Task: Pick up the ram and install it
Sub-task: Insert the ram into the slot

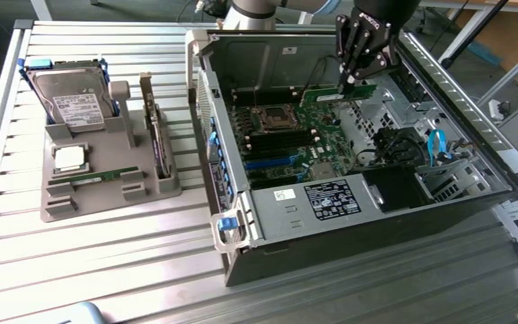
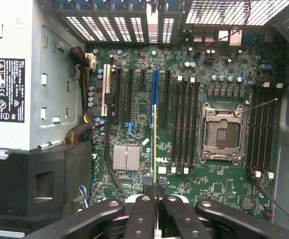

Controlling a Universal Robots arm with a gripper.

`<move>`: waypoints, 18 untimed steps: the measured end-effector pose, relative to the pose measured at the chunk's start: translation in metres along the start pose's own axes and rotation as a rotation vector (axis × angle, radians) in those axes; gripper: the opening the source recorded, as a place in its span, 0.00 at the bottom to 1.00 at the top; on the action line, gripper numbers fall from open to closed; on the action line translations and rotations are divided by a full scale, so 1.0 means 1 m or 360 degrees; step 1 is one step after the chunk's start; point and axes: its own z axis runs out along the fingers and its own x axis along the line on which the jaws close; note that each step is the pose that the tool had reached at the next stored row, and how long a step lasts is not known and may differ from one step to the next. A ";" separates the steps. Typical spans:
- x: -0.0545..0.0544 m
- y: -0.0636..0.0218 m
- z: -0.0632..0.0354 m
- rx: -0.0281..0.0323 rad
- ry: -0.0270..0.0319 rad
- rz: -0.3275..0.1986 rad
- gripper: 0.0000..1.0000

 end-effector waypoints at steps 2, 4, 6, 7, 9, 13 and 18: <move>0.000 0.0000 0.0010 -0.00001 0.00001 0.0000 0.12; 0.000 0.0000 0.0021 -0.00001 0.00001 0.0000 0.12; 0.000 0.0000 0.0031 -0.00001 0.00001 0.0000 0.12; 0.000 0.0000 0.0037 0.00000 0.00001 0.0000 0.12; 0.000 0.0000 0.0047 0.00000 0.00001 0.0000 0.12; 0.000 -0.0001 0.0072 0.00000 0.00001 0.0000 0.12; -0.001 -0.0001 0.0101 -0.00001 0.00001 0.0000 0.12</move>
